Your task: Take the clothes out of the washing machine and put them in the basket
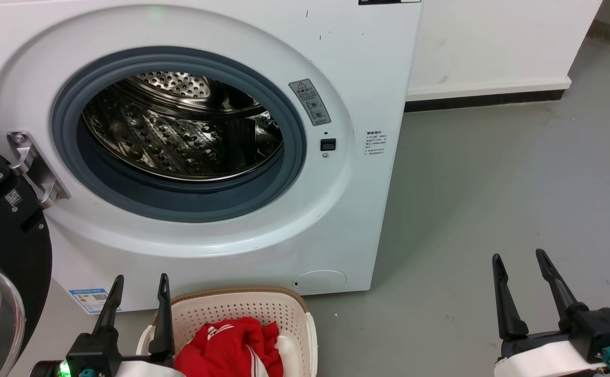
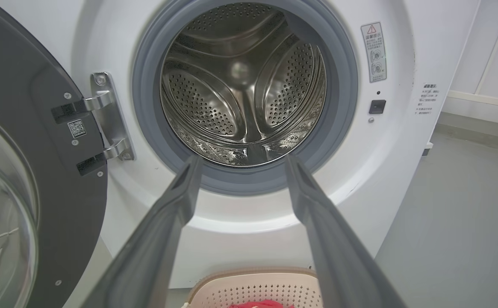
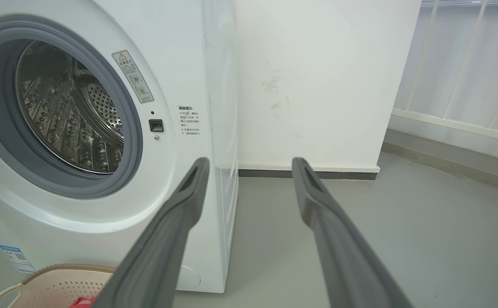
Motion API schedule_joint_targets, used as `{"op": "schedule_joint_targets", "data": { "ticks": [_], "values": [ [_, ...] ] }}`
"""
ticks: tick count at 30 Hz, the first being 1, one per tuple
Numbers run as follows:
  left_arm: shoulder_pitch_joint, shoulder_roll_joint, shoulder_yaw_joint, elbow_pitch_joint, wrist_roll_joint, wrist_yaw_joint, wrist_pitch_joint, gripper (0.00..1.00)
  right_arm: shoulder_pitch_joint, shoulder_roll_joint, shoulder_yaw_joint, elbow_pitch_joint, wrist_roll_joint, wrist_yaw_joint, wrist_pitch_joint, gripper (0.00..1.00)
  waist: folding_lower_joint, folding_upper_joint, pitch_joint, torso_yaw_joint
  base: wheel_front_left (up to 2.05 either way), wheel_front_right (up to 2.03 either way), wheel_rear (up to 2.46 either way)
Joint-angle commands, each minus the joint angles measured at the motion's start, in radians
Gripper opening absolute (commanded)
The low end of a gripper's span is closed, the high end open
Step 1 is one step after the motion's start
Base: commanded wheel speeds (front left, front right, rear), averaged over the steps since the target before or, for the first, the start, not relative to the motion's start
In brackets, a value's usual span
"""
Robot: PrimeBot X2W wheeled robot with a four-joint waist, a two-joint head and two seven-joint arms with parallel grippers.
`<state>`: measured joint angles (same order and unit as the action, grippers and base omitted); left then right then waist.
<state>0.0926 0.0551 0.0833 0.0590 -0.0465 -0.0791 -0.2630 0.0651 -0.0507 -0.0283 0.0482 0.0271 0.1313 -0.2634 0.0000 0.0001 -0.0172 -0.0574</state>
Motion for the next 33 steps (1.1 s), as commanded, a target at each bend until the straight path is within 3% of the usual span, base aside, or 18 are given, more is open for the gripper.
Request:
{"op": "schedule_joint_targets", "data": {
  "ticks": [1,4,5,8,33],
  "values": [
    [-0.006,-0.002,0.002,-0.003,0.003,-0.003,-0.003,1.0,-0.009,0.001,-0.003,-0.004,0.006,-0.001,-0.002,1.0,0.0,-0.0001,0.001,-0.001,0.0,0.0,0.0],
    [-0.007,-0.003,-0.001,0.004,-0.008,-0.008,-0.003,1.0,-0.007,0.001,-0.002,-0.005,0.004,-0.001,-0.002,1.0,0.0,-0.0001,0.002,-0.002,0.0,0.0,0.0],
    [0.0,-0.001,-0.003,0.003,-0.008,-0.006,0.0,0.0,-0.001,0.0,0.0,-0.002,0.0,0.0,0.0,0.0,0.0,-0.0001,0.002,-0.002,0.0,0.0,0.0],
    [0.008,-0.004,-0.003,0.03,-0.014,-0.006,0.006,0.0,0.01,0.0,0.004,0.021,0.004,0.0,0.001,0.0,0.0001,-0.0001,0.003,-0.002,0.0,0.0,0.0],
    [-0.061,-0.004,0.008,0.078,-0.499,-0.021,0.122,0.0,-0.05,-0.024,0.007,0.072,0.527,0.0,0.093,0.0,0.0001,-0.0001,0.006,0.01,0.0,0.0,0.0]
  ]
}}
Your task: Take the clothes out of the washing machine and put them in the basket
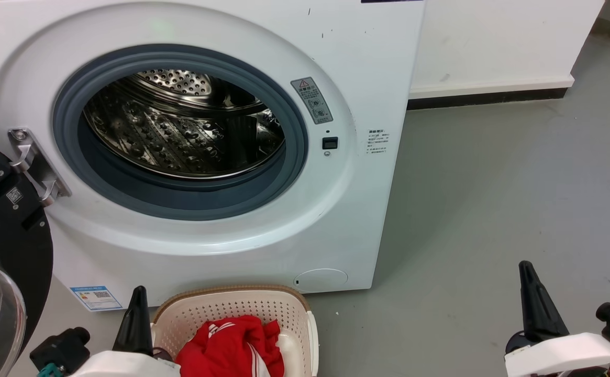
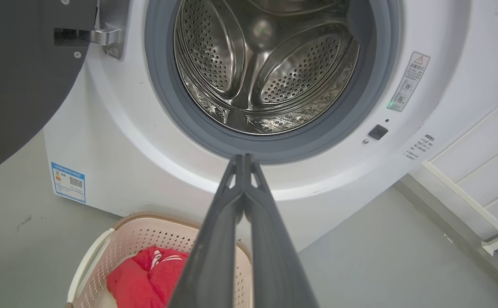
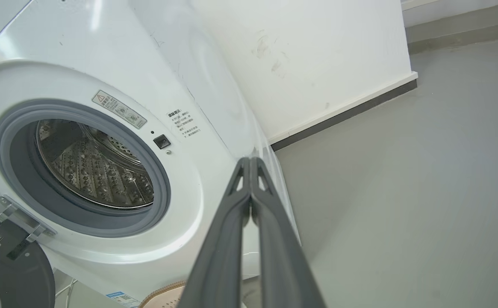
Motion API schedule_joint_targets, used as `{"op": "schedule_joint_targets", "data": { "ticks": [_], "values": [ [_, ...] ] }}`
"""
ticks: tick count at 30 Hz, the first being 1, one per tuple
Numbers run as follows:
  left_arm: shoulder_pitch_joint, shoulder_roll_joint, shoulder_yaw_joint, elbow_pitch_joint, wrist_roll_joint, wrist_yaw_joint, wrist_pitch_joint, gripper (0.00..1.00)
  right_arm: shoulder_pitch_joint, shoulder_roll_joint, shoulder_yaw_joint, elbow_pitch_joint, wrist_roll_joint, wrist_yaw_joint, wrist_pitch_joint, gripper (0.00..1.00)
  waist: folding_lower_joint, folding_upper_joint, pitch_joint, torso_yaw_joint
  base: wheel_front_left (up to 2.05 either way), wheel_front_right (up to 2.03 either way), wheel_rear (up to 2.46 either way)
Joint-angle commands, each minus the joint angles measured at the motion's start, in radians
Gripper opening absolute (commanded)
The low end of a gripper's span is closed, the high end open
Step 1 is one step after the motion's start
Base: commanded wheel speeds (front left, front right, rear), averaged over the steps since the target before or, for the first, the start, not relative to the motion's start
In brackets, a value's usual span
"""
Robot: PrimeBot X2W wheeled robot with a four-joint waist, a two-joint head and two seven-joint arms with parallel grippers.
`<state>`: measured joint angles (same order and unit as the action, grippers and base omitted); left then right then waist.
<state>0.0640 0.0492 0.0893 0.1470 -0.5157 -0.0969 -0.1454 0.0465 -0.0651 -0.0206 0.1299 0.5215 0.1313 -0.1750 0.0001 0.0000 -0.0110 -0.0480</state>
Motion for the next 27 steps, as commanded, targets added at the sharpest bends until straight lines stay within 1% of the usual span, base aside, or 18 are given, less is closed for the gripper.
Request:
{"op": "schedule_joint_targets", "data": {
  "ticks": [1,6,7,27],
  "values": [
    [-0.034,0.002,0.002,-0.009,-0.047,-0.004,0.009,0.0,-0.033,-0.01,-0.001,-0.008,0.05,0.0,0.009,0.0,0.0,0.0,0.0,0.001,0.0,0.0,0.0],
    [-0.047,0.002,0.004,-0.001,-0.127,-0.006,0.028,0.0,-0.044,-0.013,-0.002,0.001,0.135,0.0,0.025,0.0,0.0,0.0,0.001,0.003,0.0,0.0,0.0],
    [-0.047,0.002,0.004,-0.001,-0.127,-0.006,0.028,0.0,-0.044,-0.013,-0.002,0.001,0.135,0.0,0.025,0.0,0.0,0.0,0.001,0.003,0.0,0.0,0.0],
    [-0.087,0.002,0.01,0.027,-0.41,-0.015,0.096,0.0,-0.078,-0.018,-0.012,0.033,0.428,0.0,0.088,0.0,-0.0001,0.0,0.004,0.013,0.0,0.0,0.0]
  ]
}}
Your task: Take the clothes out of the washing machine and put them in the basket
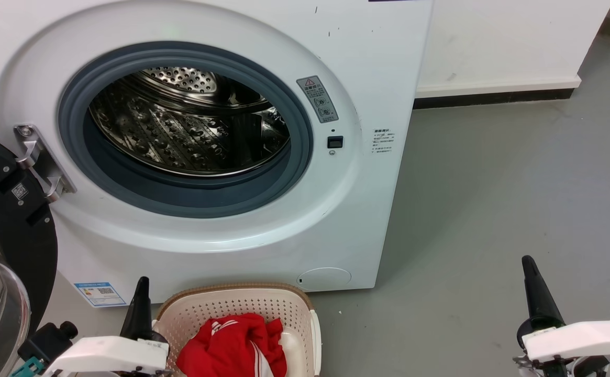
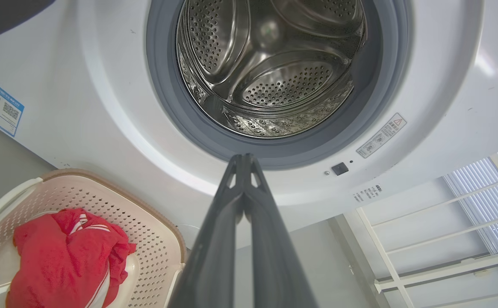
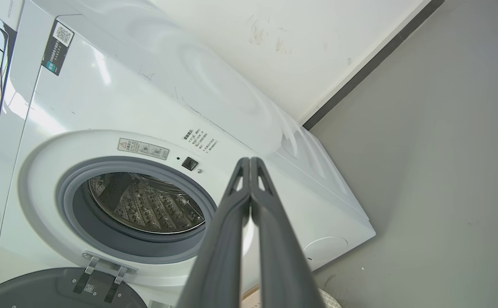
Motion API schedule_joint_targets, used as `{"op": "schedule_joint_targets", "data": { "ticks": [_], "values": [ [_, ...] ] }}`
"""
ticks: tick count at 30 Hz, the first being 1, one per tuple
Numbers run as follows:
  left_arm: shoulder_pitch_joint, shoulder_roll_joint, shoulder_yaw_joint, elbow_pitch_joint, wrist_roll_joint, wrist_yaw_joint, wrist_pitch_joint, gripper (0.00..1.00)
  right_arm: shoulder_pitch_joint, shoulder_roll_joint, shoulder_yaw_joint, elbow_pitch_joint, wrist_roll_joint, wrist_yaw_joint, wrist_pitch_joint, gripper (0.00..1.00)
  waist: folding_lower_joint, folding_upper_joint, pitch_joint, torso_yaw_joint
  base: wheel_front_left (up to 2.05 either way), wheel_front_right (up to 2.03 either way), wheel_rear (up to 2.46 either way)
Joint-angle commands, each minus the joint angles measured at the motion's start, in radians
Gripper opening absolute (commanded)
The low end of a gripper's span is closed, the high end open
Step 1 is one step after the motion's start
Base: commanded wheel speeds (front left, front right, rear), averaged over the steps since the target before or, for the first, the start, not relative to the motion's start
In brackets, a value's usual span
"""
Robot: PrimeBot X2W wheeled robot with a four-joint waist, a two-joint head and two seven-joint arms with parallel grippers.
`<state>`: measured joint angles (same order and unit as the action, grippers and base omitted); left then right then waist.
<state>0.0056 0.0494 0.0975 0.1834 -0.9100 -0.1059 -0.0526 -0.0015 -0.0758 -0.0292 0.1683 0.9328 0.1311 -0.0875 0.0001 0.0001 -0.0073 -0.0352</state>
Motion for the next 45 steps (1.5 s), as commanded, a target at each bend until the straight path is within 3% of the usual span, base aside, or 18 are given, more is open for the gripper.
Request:
{"op": "schedule_joint_targets", "data": {
  "ticks": [1,45],
  "values": [
    [-0.03,0.002,0.002,-0.008,-0.028,-0.007,0.006,0.0,-0.032,-0.008,-0.004,-0.004,0.029,0.0,0.004,0.0,-0.0001,-0.0001,0.0,0.001,0.0,0.0,0.0],
    [-0.093,0.001,0.014,0.04,-0.486,-0.021,0.117,0.0,-0.088,-0.005,-0.033,0.049,0.493,0.0,0.118,0.0,-0.0001,-0.0001,0.006,0.021,0.0,0.0,0.0]
  ]
}}
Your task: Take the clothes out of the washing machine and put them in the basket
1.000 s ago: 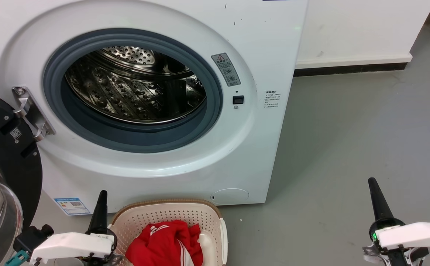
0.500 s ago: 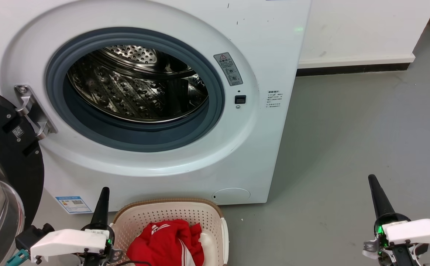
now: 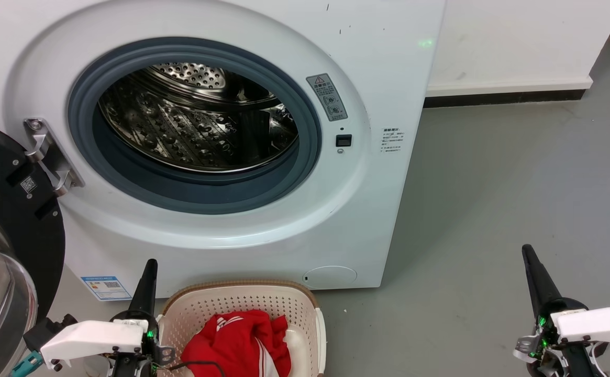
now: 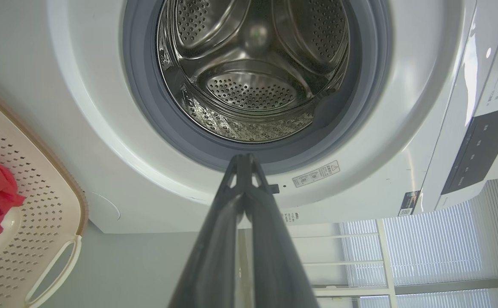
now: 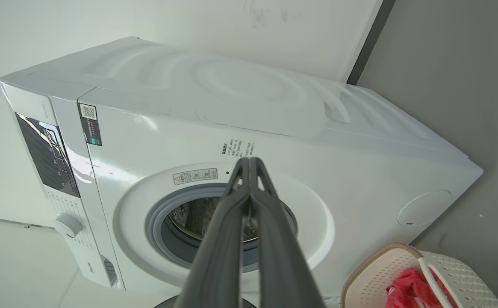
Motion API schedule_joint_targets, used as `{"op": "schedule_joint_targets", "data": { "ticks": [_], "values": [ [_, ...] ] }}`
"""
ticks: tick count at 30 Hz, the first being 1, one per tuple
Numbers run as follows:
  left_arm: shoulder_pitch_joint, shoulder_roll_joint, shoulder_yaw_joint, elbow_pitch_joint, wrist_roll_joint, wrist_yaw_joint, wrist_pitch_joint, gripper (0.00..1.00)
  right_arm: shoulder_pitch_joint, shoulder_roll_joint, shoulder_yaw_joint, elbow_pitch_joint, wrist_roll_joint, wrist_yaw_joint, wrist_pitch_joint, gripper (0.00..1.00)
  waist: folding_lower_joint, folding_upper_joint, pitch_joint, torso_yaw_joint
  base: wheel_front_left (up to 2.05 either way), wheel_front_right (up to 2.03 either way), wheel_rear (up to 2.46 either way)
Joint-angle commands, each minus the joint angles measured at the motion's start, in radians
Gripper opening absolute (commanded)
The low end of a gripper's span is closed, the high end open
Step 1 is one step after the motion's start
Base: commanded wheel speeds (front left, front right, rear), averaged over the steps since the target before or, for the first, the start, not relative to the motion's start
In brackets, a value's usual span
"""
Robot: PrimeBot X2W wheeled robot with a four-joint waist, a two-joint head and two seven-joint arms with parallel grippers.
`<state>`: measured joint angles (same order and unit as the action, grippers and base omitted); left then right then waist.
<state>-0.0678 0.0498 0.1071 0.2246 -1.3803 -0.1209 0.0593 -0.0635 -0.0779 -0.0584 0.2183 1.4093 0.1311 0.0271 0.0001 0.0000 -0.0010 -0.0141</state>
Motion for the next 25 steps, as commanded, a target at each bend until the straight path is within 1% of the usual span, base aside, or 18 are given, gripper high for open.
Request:
{"op": "schedule_joint_targets", "data": {
  "ticks": [1,6,8,25],
  "values": [
    [-0.023,0.001,0.005,0.002,-0.041,-0.006,0.011,0.0,-0.03,-0.002,-0.006,0.002,0.042,0.0,0.01,0.0,0.0,0.0,0.0,0.002,0.0,0.0,0.0],
    [-0.029,0.001,0.006,0.006,-0.082,-0.008,0.021,0.0,-0.031,-0.001,-0.009,0.007,0.083,0.0,0.021,0.0,-0.0001,0.0,0.001,0.004,0.0,0.0,0.0],
    [-0.03,0.001,0.007,0.011,-0.114,-0.008,0.028,0.0,-0.035,0.0,-0.012,0.012,0.115,0.0,0.029,0.0,-0.0001,0.0,0.002,0.006,0.0,0.0,0.0],
    [-0.044,0.001,0.01,0.023,-0.232,-0.011,0.058,0.0,-0.047,0.004,-0.022,0.027,0.231,-0.001,0.062,0.0,-0.0001,0.0,0.004,0.014,0.0,0.0,0.0]
  ]
}}
